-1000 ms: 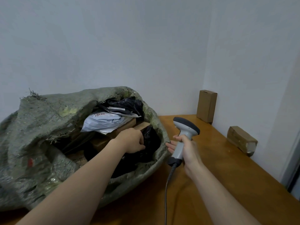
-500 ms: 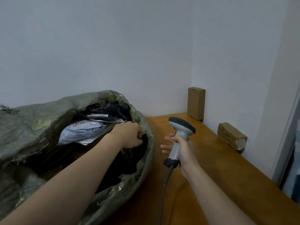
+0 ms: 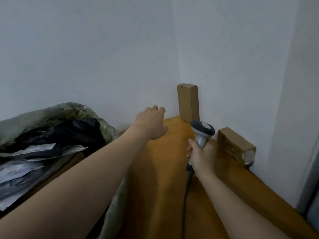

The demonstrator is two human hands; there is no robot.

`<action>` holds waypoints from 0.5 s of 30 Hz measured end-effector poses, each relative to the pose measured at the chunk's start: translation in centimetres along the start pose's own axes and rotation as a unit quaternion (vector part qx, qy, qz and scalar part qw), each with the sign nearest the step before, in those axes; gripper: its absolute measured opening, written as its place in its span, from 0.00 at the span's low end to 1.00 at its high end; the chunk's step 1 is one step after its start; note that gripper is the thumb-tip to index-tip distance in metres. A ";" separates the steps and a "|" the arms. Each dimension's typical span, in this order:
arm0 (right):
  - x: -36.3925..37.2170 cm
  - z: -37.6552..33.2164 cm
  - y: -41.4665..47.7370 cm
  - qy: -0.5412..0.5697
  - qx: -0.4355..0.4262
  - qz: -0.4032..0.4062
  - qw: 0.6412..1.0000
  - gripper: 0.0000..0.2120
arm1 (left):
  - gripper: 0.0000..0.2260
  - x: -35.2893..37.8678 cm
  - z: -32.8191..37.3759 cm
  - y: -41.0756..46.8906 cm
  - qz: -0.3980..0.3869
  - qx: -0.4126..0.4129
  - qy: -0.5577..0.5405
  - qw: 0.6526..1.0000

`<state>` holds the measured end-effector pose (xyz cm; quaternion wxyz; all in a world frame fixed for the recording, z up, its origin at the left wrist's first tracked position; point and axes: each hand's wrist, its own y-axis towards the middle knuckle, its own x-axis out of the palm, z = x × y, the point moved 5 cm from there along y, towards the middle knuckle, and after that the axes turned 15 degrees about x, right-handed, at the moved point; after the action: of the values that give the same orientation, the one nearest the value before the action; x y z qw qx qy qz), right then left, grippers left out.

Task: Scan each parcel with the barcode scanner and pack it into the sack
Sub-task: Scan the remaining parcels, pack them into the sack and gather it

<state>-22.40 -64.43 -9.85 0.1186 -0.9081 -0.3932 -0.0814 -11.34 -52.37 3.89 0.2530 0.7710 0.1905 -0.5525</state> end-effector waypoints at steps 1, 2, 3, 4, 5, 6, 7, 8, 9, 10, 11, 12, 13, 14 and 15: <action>-0.2 0.6 0.9 -0.002 0.005 0.008 1.000 0.05 | 0.27 0.7 -0.2 1.8 0.000 -0.006 -0.011 1.000; -0.4 1.3 1.6 -0.002 0.015 0.013 1.000 0.07 | 0.28 1.4 -0.4 3.5 0.000 -0.007 -0.016 1.000; -0.6 2.0 2.3 0.005 0.021 0.017 1.000 0.08 | 0.29 2.0 -0.4 5.2 0.004 -0.003 -0.014 1.000; -0.7 2.4 2.8 0.015 0.024 0.016 0.999 0.09 | 0.29 2.5 -0.5 7.0 0.009 0.005 -0.005 1.000; -0.6 2.7 3.2 0.018 0.020 0.012 1.000 0.10 | 0.30 2.9 -0.5 8.6 0.013 0.014 0.006 1.000; -0.5 2.8 3.7 0.009 0.012 0.011 1.000 0.13 | 0.30 3.1 -0.6 10.1 0.018 0.022 0.017 0.999; -0.4 2.9 4.1 -0.004 0.007 0.014 1.000 0.17 | 0.30 3.2 -0.7 11.7 0.023 0.029 0.023 0.999; -0.3 3.0 4.5 -0.014 0.011 0.020 1.000 0.22 | 0.30 3.3 -0.7 12.9 0.031 0.032 0.023 0.999; -0.3 3.1 4.9 -0.018 0.017 0.027 0.999 0.25 | 0.30 3.3 -0.8 14.1 0.040 0.035 0.019 0.998; -0.3 3.1 5.3 -0.017 0.022 0.034 0.999 0.27 | 0.30 3.4 -0.7 15.1 0.048 0.041 0.013 0.998; -0.3 3.2 5.6 -0.015 0.026 0.039 0.999 0.26 | 0.30 3.6 -0.5 16.0 0.052 0.050 0.012 0.997; -0.3 3.2 5.7 -0.014 0.026 0.041 0.999 0.25 | 0.30 3.9 -0.3 16.7 0.054 0.058 0.017 0.997; -0.3 3.2 5.8 -0.011 0.024 0.042 0.999 0.24 | 0.31 4.2 -0.2 17.4 0.058 0.060 0.032 0.996; -0.2 3.2 5.8 -0.007 0.023 0.041 0.999 0.22 | 0.32 4.4 -0.3 18.1 0.064 0.058 0.052 0.995; -0.2 3.3 5.8 -0.005 0.023 0.040 0.999 0.21 | 0.33 4.5 -0.3 18.8 0.068 0.052 0.066 0.994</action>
<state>-18.06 -67.50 -13.93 0.1407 -0.9206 -0.3588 -0.0633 1.11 -67.10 3.05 0.2366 0.8288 0.1254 -0.4912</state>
